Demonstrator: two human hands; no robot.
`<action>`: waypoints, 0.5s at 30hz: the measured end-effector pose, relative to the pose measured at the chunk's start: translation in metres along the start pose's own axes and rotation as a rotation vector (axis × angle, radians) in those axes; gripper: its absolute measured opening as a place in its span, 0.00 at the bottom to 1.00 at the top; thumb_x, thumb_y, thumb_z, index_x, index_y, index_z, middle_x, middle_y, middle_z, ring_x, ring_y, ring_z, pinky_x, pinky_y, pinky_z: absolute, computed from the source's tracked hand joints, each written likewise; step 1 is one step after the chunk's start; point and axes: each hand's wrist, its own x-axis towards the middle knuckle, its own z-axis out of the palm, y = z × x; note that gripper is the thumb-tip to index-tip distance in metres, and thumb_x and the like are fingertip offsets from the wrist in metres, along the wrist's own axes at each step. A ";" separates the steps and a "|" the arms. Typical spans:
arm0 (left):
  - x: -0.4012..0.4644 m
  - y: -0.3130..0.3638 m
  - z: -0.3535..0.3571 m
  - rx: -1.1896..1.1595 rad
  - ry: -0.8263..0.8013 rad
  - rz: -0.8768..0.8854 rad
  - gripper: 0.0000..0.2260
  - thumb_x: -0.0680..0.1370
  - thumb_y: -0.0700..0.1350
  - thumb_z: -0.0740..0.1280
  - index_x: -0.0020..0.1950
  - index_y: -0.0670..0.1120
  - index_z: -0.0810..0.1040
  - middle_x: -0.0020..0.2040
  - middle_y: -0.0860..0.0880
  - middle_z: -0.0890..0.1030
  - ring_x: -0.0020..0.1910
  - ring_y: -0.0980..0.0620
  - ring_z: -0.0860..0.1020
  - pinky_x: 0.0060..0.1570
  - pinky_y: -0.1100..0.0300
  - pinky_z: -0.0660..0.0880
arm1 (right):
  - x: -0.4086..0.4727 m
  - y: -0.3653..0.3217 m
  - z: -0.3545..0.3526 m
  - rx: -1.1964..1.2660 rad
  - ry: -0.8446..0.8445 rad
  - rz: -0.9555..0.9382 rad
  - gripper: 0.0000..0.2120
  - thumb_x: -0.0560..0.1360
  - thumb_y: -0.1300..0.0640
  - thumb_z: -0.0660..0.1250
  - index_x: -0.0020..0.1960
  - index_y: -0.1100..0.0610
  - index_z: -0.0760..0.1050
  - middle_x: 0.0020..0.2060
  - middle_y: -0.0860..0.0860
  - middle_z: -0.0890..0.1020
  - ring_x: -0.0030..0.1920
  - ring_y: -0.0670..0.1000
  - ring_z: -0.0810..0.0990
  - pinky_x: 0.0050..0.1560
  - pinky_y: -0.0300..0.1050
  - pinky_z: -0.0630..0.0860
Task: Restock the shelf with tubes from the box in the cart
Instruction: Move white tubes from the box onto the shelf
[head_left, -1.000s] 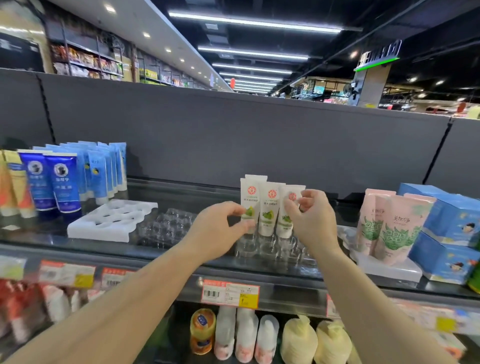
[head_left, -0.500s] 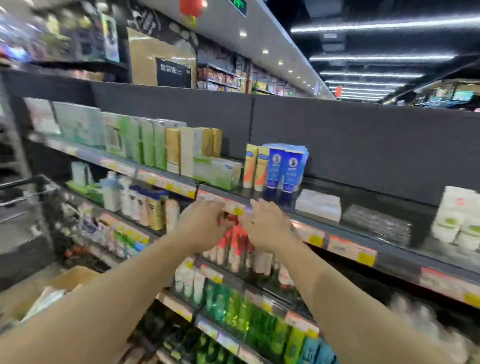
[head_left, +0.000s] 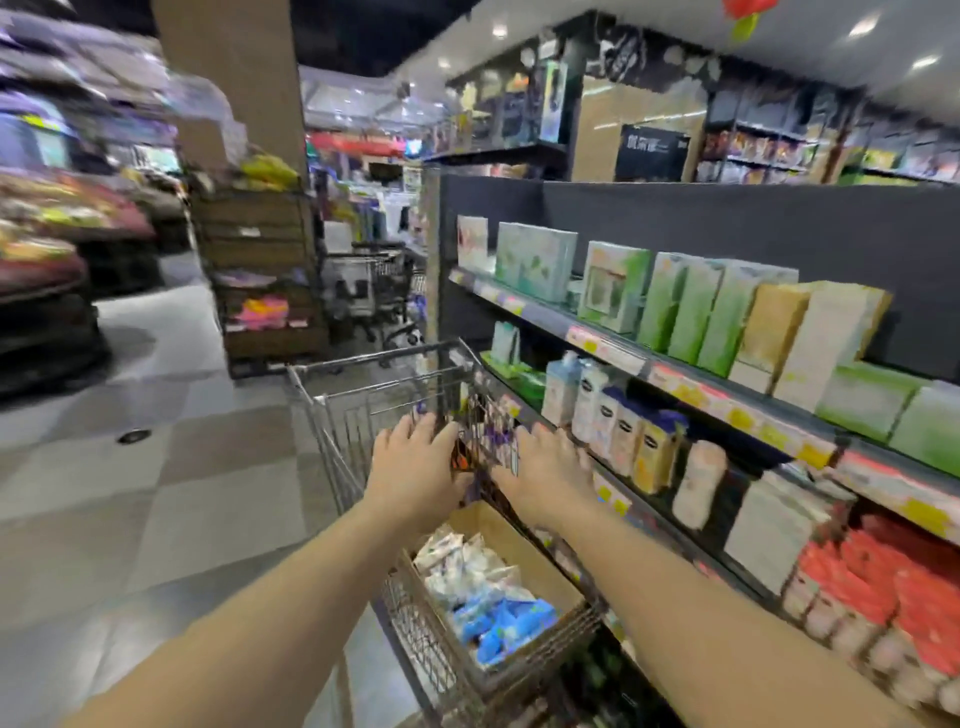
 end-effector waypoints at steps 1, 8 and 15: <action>0.009 -0.012 0.007 0.001 -0.015 -0.020 0.30 0.76 0.62 0.61 0.75 0.53 0.59 0.76 0.48 0.61 0.75 0.42 0.58 0.72 0.43 0.58 | 0.013 -0.008 0.009 0.002 -0.020 -0.015 0.31 0.79 0.39 0.55 0.77 0.51 0.54 0.78 0.52 0.54 0.78 0.56 0.48 0.76 0.59 0.48; 0.104 -0.070 0.063 -0.066 -0.071 -0.100 0.31 0.79 0.61 0.59 0.78 0.54 0.54 0.79 0.49 0.54 0.78 0.44 0.51 0.76 0.44 0.50 | 0.135 -0.025 0.064 0.050 -0.073 -0.033 0.32 0.80 0.39 0.54 0.79 0.51 0.50 0.78 0.52 0.51 0.78 0.57 0.46 0.75 0.59 0.45; 0.226 -0.098 0.099 -0.048 -0.066 -0.064 0.31 0.78 0.61 0.60 0.78 0.52 0.56 0.79 0.48 0.55 0.78 0.45 0.52 0.75 0.44 0.51 | 0.256 -0.024 0.094 0.109 -0.079 -0.005 0.32 0.80 0.39 0.54 0.79 0.51 0.49 0.78 0.52 0.51 0.78 0.56 0.46 0.76 0.58 0.46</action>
